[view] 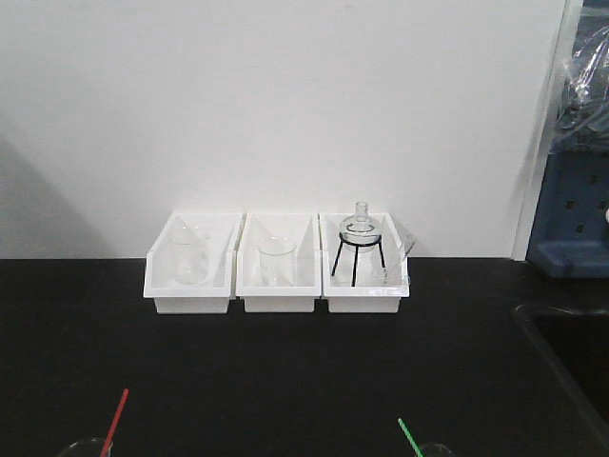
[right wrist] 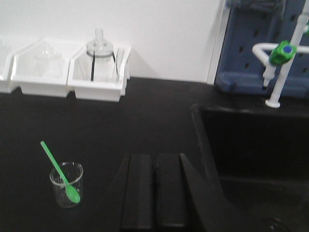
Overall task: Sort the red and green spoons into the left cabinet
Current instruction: 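Lower both grippers toward the spoon handles in the two beakers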
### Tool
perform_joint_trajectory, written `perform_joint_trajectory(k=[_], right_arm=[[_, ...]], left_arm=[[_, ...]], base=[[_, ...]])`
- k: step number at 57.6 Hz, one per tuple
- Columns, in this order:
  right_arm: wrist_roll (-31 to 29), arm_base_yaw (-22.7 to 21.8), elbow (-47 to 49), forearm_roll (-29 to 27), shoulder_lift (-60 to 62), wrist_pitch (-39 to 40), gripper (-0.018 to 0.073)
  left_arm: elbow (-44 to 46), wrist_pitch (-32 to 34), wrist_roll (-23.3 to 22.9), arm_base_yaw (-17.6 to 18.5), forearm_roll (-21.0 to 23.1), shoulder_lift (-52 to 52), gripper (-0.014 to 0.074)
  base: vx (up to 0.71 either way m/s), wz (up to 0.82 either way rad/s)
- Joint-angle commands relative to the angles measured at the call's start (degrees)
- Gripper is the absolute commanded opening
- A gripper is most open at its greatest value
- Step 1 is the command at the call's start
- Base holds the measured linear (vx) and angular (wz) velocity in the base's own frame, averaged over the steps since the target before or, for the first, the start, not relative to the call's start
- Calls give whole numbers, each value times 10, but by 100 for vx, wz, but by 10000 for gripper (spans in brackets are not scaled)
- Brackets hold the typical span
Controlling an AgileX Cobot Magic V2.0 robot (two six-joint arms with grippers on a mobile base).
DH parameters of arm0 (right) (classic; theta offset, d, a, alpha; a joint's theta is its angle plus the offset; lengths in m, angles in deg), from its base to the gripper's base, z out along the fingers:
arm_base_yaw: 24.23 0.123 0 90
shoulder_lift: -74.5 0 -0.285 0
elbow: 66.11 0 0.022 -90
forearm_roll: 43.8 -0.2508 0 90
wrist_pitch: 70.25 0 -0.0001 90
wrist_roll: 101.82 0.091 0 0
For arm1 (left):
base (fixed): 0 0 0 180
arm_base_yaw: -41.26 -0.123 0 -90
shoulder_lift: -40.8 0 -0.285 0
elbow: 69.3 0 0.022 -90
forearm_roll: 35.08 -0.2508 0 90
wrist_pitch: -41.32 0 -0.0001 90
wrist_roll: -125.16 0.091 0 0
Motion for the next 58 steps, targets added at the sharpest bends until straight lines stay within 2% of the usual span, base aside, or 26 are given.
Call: perform_joint_trajectory(k=[1, 15, 38, 47, 58], right_arm=[[1, 0, 19, 12, -35, 74, 41], [1, 0, 18, 51, -80, 84, 100], [1, 0, 18, 53, -85, 86, 258], [1, 0, 18, 49, -85, 92, 263], [1, 0, 18, 47, -105, 137, 267]], left_arm=[[19, 33, -4, 0, 1, -27, -4], [19, 4, -3, 0, -1, -50, 60], [19, -3, -1, 0, 0, -54, 379], [19, -9, 1, 0, -1, -55, 439], [19, -38, 2, 0, 1, -85, 491]], base=[[0, 0], [0, 0], [0, 0], [0, 0], [0, 0]])
